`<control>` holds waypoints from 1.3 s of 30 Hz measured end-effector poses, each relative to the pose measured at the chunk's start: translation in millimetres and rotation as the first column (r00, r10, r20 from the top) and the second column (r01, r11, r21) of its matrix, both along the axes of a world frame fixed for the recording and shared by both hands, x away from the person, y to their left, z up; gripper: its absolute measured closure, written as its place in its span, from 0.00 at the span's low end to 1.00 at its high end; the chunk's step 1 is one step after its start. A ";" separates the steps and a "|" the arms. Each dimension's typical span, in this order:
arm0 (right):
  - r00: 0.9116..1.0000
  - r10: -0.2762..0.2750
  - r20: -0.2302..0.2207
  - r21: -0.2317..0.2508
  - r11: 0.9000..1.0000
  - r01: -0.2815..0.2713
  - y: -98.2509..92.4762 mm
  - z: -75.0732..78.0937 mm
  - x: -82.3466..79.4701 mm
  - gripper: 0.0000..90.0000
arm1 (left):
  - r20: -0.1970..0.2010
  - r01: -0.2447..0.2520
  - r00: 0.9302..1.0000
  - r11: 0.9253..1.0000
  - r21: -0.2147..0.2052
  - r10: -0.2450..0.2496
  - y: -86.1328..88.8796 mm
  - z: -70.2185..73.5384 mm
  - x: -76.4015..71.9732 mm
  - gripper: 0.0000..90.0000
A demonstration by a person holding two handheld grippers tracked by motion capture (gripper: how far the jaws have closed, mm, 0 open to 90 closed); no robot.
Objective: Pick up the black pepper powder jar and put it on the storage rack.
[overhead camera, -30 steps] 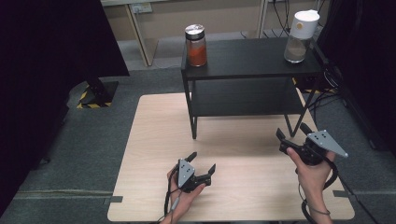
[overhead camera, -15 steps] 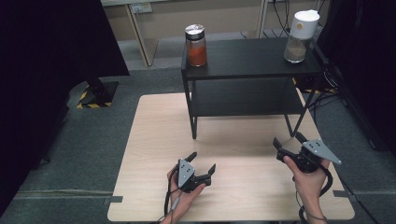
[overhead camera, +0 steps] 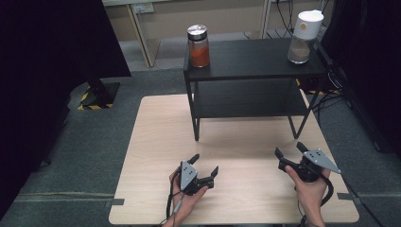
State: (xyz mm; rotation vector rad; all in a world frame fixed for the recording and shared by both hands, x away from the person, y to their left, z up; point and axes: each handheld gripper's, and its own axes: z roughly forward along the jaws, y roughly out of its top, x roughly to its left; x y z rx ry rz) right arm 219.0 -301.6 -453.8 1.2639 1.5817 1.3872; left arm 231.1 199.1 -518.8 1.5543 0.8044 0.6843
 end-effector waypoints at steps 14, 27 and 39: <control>1.000 0.007 -0.027 -0.022 1.000 -0.008 0.8 -17.3 -2.7 0.14 | 0.001 0.000 1.000 1.000 0.001 0.000 -0.1 -0.1 -0.3 0.15; 0.999 0.003 -0.040 -0.028 1.000 -0.004 1.7 -31.6 -9.0 0.14 | 0.001 0.000 1.000 1.000 0.001 0.000 -0.1 -0.1 -0.3 0.15; 0.999 0.009 -0.032 -0.043 0.999 -0.010 3.6 -38.4 -13.0 0.14 | 0.000 -0.001 1.000 1.000 0.000 0.001 -0.1 0.0 -0.2 0.15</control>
